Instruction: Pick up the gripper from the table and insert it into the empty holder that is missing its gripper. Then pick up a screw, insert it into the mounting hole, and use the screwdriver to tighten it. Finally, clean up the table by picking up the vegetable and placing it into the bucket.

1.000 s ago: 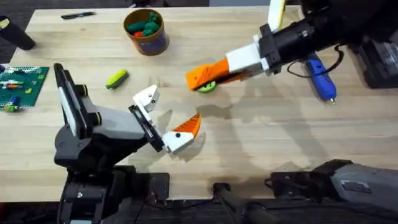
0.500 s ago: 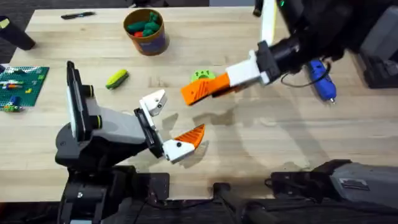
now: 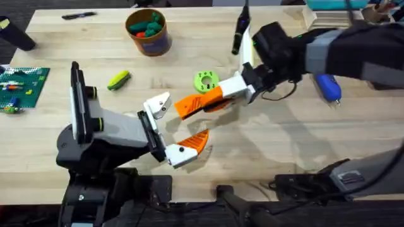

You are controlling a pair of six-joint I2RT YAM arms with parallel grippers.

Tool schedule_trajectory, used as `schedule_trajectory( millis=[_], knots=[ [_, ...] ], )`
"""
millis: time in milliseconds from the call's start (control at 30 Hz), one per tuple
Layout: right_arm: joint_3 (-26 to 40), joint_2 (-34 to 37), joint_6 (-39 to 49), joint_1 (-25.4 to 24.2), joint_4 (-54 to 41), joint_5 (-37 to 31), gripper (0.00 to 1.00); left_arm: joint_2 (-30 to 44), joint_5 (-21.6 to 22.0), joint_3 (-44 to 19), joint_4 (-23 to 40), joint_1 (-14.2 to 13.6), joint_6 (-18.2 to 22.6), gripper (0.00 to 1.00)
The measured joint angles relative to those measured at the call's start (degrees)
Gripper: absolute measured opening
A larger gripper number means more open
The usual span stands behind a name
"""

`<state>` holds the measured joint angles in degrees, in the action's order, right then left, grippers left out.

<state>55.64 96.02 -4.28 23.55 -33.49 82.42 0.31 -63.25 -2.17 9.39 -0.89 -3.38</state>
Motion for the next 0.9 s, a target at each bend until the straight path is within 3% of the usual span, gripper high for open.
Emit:
schedule_trajectory(
  millis=[300, 900],
  knots=[
    [0.0, 2.6, -2.0, 1.4, 2.2, 4.3, 0.007, 0.0, 0.0, 0.0, 0.0, 0.0, 0.0, 0.889],
    [0.0, 2.6, -7.6, 1.5, 9.4, 4.1, 0.007, 0.0, -0.2, 0.0, 0.0, 0.0, 0.0, 0.889]
  ],
)
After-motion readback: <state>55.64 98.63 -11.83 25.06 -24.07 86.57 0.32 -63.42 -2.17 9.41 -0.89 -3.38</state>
